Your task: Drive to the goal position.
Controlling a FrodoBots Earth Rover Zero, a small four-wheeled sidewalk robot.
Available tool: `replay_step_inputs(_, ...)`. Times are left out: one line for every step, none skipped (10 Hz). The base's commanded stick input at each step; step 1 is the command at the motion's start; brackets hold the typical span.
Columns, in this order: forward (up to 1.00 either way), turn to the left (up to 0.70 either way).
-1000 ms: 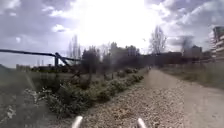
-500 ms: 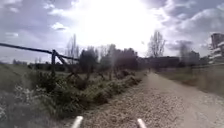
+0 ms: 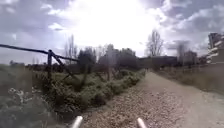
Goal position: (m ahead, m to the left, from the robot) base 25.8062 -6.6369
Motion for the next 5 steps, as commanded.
replay_step_inputs(0.15, 0.0)
replay_step_inputs(0.15, -0.03)
replay_step_inputs(0.15, -0.15)
replay_step_inputs(0.15, -0.3)
replay_step_inputs(0.17, -0.34)
